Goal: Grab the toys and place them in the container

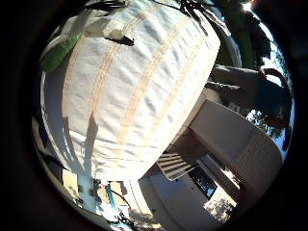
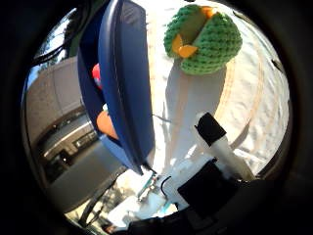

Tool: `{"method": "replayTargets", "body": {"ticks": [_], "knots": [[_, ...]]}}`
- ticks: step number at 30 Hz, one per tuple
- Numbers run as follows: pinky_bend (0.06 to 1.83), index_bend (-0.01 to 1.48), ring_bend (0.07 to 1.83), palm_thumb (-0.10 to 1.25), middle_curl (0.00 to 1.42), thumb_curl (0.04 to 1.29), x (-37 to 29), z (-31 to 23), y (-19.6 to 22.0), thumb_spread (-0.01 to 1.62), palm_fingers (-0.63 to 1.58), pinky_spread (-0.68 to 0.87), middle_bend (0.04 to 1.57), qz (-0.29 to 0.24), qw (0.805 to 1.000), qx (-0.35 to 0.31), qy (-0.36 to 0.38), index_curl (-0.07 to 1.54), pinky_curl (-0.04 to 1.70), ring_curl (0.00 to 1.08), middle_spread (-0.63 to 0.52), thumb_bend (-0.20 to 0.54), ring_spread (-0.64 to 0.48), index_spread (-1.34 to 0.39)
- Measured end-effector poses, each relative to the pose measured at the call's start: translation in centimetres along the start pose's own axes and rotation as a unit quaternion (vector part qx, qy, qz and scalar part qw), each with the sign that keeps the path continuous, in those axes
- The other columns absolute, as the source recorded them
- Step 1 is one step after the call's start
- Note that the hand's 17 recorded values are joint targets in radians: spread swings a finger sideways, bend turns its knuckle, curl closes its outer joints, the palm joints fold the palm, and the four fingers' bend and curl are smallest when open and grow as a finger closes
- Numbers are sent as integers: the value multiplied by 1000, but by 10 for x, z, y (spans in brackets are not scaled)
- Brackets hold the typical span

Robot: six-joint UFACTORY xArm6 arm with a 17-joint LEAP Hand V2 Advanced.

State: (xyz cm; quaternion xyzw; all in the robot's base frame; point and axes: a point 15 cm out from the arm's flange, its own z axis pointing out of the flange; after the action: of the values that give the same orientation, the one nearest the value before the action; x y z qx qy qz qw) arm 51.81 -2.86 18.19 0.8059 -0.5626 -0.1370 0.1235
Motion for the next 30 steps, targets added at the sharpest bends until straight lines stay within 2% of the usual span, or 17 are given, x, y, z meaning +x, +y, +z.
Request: {"method": "replayTargets", "body": {"ticks": [5, 7, 9, 17, 20, 23, 26, 29, 30], "knots": [[897, 163, 561, 757, 317, 406, -17, 13, -11, 1081, 91, 499, 192, -17, 1000, -18, 17, 220, 274, 313, 90, -23, 294, -213], [849, 141, 653, 765, 362, 405, -14, 16, -11, 1075, 302, 502, 323, -19, 999, -28, 38, 212, 242, 330, 38, -26, 260, -132], [868, 141, 788, 766, 404, 405, -8, 16, -11, 1070, 467, 488, 405, -10, 997, -37, 63, 208, 238, 382, -14, -29, 199, -134], [992, 156, 1226, 768, 617, 408, 3, 16, -7, 1061, 518, 357, 739, 6, 996, -40, 74, 155, 328, 604, -137, -29, 44, -252], [1076, 196, 1351, 769, 707, 411, 7, 16, -6, 1059, 615, 327, 882, 5, 996, -44, 83, 131, 370, 658, -176, -29, 8, -316], [1258, 228, 1439, 769, 807, 413, 10, 16, -6, 1057, 701, 302, 992, 5, 995, -44, 87, 92, 449, 706, -218, -30, -30, -412], [1461, 333, 1452, 780, 892, 417, 14, 14, -12, 1054, 806, 263, 1054, 3, 996, -30, 89, 67, 542, 740, -248, -25, -62, -514], [1555, 446, 1433, 848, 948, 439, 19, -1, -20, 1049, 883, 232, 1101, 7, 995, 4, 95, 61, 598, 756, -257, -5, -86, -598], [1587, 511, 1422, 912, 975, 462, 19, -7, -19, 1043, 909, 219, 1118, 10, 995, 11, 95, 57, 623, 765, -261, 10, -96, -644]]}}
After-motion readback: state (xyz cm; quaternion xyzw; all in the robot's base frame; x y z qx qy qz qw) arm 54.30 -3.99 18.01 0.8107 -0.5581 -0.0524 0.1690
